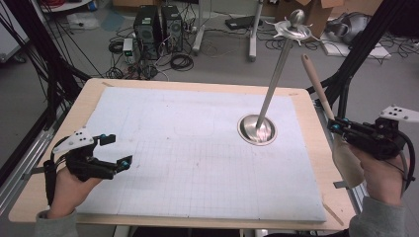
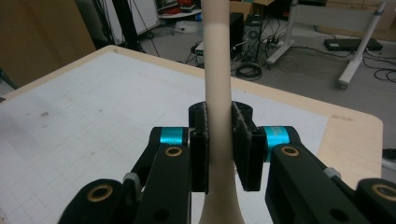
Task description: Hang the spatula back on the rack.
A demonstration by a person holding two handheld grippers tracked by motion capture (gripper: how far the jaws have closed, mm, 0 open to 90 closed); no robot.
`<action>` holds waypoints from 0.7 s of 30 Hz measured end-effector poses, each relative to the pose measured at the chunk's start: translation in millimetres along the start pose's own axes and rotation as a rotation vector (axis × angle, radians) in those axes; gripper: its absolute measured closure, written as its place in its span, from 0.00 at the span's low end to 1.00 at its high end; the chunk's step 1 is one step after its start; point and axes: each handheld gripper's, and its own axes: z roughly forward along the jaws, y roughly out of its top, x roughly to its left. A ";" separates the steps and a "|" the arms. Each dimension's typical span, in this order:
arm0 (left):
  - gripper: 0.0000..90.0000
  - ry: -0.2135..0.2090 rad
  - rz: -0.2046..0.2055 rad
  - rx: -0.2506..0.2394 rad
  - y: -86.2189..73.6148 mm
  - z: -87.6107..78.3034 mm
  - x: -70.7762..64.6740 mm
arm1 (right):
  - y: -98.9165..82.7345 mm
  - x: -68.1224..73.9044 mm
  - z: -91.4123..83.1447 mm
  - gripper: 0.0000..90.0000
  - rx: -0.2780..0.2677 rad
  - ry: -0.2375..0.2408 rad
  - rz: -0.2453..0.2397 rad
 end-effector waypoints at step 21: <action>0.03 0.001 0.001 0.006 -1.6 -0.1 0.8 | 14.2 -6.5 -12.4 0.87 -0.073 -0.009 0.027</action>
